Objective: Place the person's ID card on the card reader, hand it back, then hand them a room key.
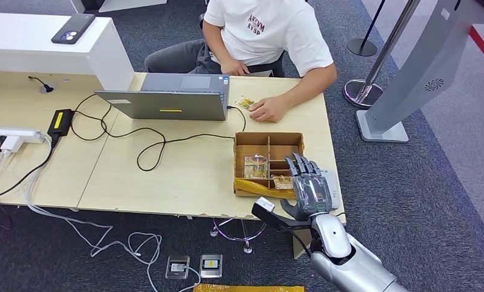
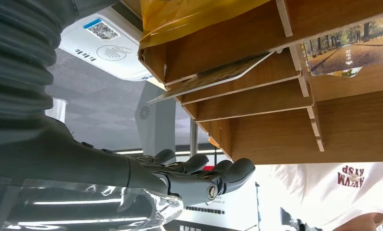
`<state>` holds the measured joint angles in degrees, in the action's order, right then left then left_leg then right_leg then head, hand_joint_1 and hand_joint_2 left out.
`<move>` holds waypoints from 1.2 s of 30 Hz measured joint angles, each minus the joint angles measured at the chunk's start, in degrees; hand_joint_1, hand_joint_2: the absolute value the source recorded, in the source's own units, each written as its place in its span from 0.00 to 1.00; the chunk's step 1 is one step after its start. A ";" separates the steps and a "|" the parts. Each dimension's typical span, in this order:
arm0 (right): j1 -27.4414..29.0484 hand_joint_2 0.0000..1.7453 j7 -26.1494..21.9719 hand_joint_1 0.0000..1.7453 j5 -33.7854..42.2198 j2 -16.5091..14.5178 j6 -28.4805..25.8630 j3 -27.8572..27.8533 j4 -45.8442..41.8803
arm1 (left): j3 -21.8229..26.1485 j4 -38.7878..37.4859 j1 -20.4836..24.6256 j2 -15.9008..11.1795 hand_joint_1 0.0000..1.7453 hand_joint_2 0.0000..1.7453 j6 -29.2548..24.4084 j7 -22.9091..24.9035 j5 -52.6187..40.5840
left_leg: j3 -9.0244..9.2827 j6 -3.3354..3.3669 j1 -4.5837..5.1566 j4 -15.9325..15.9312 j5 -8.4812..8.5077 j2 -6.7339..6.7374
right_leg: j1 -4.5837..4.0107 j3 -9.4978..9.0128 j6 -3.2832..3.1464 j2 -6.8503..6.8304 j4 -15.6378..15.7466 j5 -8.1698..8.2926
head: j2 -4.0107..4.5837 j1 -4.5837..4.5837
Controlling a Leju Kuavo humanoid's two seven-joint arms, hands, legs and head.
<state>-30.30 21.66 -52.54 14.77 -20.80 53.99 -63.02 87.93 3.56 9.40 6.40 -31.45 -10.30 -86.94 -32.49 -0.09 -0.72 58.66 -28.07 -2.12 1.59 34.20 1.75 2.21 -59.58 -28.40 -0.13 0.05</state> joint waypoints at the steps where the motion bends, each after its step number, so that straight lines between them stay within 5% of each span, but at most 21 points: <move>1: 0.00 1.00 -0.11 0.00 0.08 -0.10 -0.10 -0.02 0.17 | 0.00 0.00 0.00 0.00 0.00 0.00 0.00 0.01 0.01 | 0.00 0.00 0.00 0.00 0.00 0.00 | 0.00 0.00 0.00 0.00 0.00 0.00 | 0.00 0.00; 6: -0.09 1.00 -0.62 0.07 0.32 -0.64 -0.39 -0.14 1.04 | 0.00 0.00 0.01 0.00 0.00 0.00 0.00 0.01 0.17 | 0.00 0.00 0.00 0.00 0.00 0.00 | 0.00 0.00 0.00 0.00 0.00 0.00 | 0.00 -0.01; 10: -0.28 1.00 -0.76 0.91 0.50 -0.99 -0.36 -0.18 1.58 | 0.00 0.00 0.01 0.00 0.00 0.00 -0.05 0.01 0.36 | 0.00 0.00 0.00 0.00 0.00 0.00 | 0.00 0.00 0.00 0.00 0.00 0.00 | -0.01 0.01; 11: -0.36 1.00 -0.76 0.94 0.61 -1.07 -0.33 -0.18 1.70 | 0.00 0.00 0.01 0.00 0.00 0.00 -0.06 0.01 0.36 | 0.00 0.00 0.00 0.00 0.00 0.00 | 0.00 0.00 0.00 0.00 0.00 0.00 | -0.01 -0.01; 36: -1.29 1.00 -2.06 1.00 2.05 -2.09 -1.04 -0.42 3.05 | 0.00 0.00 0.01 0.00 0.00 0.00 -0.07 0.00 0.80 | 0.00 0.00 0.00 0.00 0.00 -0.01 | 0.00 0.00 0.00 -0.01 0.00 0.00 | 0.00 -0.01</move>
<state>-31.60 19.60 -50.50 12.68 -21.83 53.57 -59.96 87.93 3.56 9.41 6.40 -31.52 -10.30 -86.14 -32.48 -0.10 -0.72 58.66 -28.07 -2.12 1.59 34.20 1.75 2.20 -59.58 -28.40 -0.12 0.04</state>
